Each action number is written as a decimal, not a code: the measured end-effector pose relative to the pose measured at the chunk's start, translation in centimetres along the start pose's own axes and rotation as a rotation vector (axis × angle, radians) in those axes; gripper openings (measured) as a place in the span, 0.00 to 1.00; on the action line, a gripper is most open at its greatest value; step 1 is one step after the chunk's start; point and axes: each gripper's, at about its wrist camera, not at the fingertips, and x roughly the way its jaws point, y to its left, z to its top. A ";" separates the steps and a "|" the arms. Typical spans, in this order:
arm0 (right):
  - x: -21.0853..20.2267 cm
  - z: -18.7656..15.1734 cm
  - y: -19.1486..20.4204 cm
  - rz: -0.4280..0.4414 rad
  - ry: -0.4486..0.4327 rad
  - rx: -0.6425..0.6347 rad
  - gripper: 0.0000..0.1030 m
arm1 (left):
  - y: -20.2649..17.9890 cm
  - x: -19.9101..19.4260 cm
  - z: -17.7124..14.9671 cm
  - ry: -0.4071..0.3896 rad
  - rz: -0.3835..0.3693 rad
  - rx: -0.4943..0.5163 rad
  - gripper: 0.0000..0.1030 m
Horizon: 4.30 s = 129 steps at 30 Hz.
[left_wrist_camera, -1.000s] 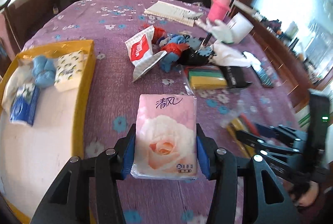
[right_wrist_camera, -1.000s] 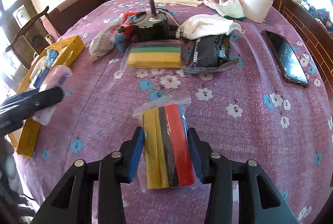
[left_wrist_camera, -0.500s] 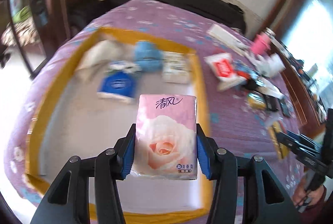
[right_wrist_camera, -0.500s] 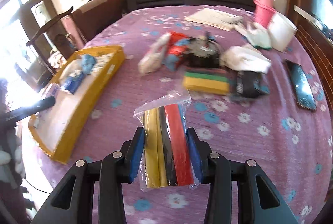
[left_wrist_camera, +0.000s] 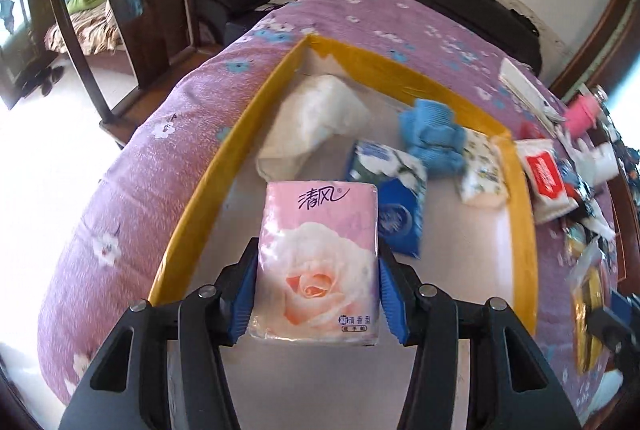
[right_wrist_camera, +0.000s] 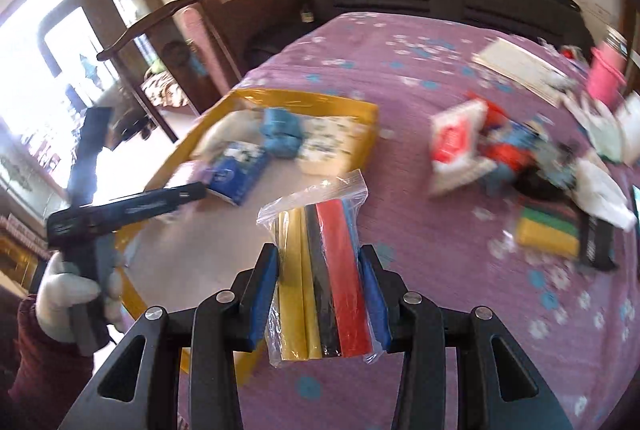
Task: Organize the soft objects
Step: 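Carry both items into the yellow tray and open both tools, then lift both open tools back over the remaining items, then grasp the green-and-yellow sponge-strip bag with the right tool, then grasp the red-label white tissue pack with the left tool while the right tool holds the sponge bag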
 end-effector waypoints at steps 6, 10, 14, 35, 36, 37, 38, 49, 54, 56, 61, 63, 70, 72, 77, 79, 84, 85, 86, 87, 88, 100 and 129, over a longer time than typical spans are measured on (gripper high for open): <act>4.4 2.3 4.1 0.014 0.053 -0.064 0.44 | 0.8 -1.1 0.4 -0.026 -0.037 -0.023 0.63; 7.2 3.2 5.2 -0.026 0.092 -0.081 0.44 | 2.0 -4.7 -1.0 -0.100 -0.084 -0.079 0.69; 9.9 3.8 5.6 -0.078 0.100 -0.081 0.47 | 3.1 -8.0 -3.5 -0.169 -0.125 -0.141 0.78; -1.0 0.5 -4.7 -0.112 -0.206 0.124 0.77 | -7.1 -9.3 -7.8 -0.063 -0.202 0.002 0.91; -1.4 0.1 -5.6 -0.122 -0.211 0.138 0.77 | -8.2 -9.3 -8.3 -0.055 -0.204 0.025 0.91; -1.8 -0.4 -6.7 -0.134 -0.217 0.157 0.77 | -9.7 -9.2 -8.9 -0.046 -0.207 0.058 0.91; -2.3 -0.9 -7.9 -0.141 -0.220 0.180 0.77 | -10.6 -9.2 -9.3 -0.041 -0.211 0.077 0.91; -9.0 -9.8 -17.9 -0.283 -0.251 0.348 0.77 | -22.2 -5.1 -13.8 0.071 -0.270 0.270 0.91; -12.6 -14.8 -22.2 -0.345 -0.271 0.477 0.79 | -24.8 -2.2 -14.8 0.093 -0.248 0.316 0.91; -13.3 -16.1 -23.4 -0.374 -0.273 0.507 0.79 | -25.1 -1.1 -15.0 0.092 -0.216 0.332 0.91; -13.3 -16.7 -24.4 -0.359 -0.259 0.531 0.79 | -25.3 -0.1 -15.0 0.060 -0.172 0.395 0.92; -12.5 -15.7 -23.7 -0.343 -0.238 0.497 0.79 | -25.0 -0.2 -15.0 0.048 -0.191 0.404 0.96; -8.7 -10.6 -22.0 -0.306 -0.160 0.390 0.79 | -26.3 0.3 -16.7 0.010 -0.123 0.537 1.00; -7.5 -8.5 -22.0 -0.303 -0.150 0.368 0.79 | -26.8 0.4 -16.9 0.006 -0.091 0.564 1.00; -4.9 -3.8 -22.7 -0.274 -0.118 0.369 0.79 | -26.2 0.1 -16.7 0.002 -0.122 0.542 1.00; -3.7 -2.6 -22.8 -0.263 -0.091 0.357 0.79 | -26.1 0.2 -16.5 -0.001 -0.144 0.525 1.00; 0.5 -0.3 -21.7 -0.280 -0.009 0.287 0.79 | -25.8 0.2 -16.2 -0.005 -0.186 0.492 1.00; 1.1 0.1 -21.6 -0.290 -0.003 0.282 0.79 | -25.7 0.1 -16.2 -0.006 -0.195 0.485 1.00; 1.6 0.4 -21.5 -0.297 0.000 0.280 0.79 | -25.7 0.1 -16.2 -0.007 -0.200 0.481 1.00; 2.2 0.7 -21.4 -0.298 0.002 0.278 0.79 | -25.6 0.2 -16.1 -0.007 -0.204 0.478 1.00; 2.6 1.0 -21.4 -0.302 0.003 0.275 0.79 | -25.6 0.1 -16.1 -0.007 -0.207 0.475 1.00; 4.1 0.5 -21.7 -0.287 0.105 0.274 0.70 | -25.6 0.3 -16.0 -0.006 -0.204 0.477 1.00; -1.4 -6.6 -22.5 -0.115 0.071 0.541 0.83 | -26.9 0.5 -17.2 0.016 -0.093 0.579 1.00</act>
